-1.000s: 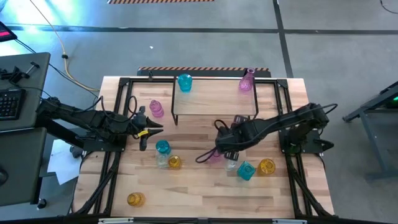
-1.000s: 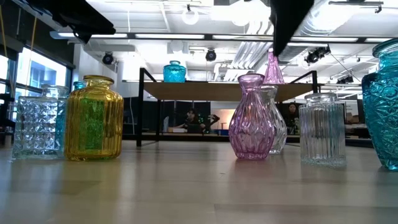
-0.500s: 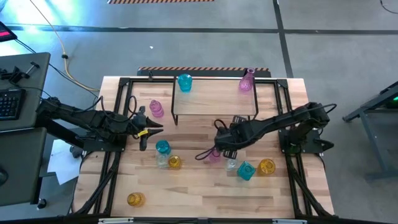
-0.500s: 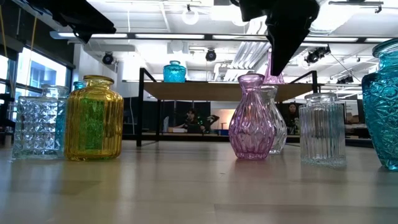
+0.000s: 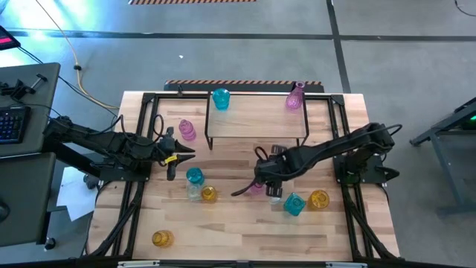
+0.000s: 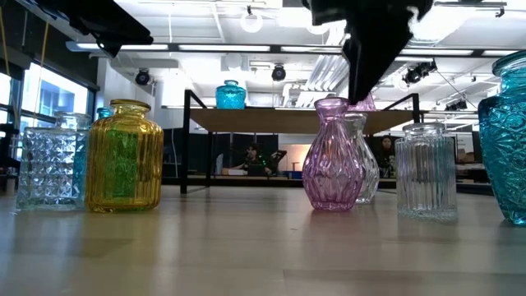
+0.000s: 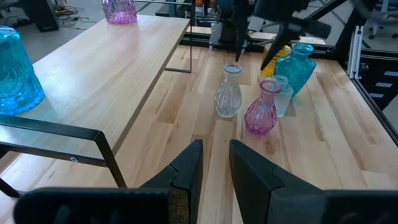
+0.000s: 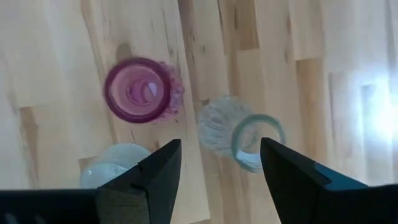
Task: Sort vases onto shelf
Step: Put the top transparent vase on the shelf
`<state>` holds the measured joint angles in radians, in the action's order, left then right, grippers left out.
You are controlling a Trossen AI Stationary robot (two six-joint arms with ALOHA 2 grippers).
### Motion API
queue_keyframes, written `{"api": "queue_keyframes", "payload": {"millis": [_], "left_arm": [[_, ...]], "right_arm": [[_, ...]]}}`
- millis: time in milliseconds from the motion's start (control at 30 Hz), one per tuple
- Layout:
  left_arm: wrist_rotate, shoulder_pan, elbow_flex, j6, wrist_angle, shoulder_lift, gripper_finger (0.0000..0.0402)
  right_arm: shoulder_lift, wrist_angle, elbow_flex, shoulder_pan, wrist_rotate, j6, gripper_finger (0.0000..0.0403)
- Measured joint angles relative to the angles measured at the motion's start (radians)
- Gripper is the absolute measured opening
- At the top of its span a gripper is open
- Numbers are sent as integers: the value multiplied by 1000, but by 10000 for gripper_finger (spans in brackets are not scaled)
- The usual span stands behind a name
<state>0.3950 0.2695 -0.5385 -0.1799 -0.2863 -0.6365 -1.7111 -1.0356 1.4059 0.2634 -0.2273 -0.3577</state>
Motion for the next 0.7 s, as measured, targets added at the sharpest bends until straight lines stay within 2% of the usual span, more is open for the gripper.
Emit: {"api": "queue_keyframes", "payload": {"millis": [467, 567, 700], "left_arm": [[0, 0, 0, 0, 0, 0, 72], [0, 0, 0, 0, 0, 0, 72], [0, 0, 0, -1, 0, 0, 72]], "right_arm": [[4, 117, -143, -23, 4, 5, 194], [5, 112, -144, -35, 5, 18, 168], [4, 108, -140, -47, 14, 37, 99]]}}
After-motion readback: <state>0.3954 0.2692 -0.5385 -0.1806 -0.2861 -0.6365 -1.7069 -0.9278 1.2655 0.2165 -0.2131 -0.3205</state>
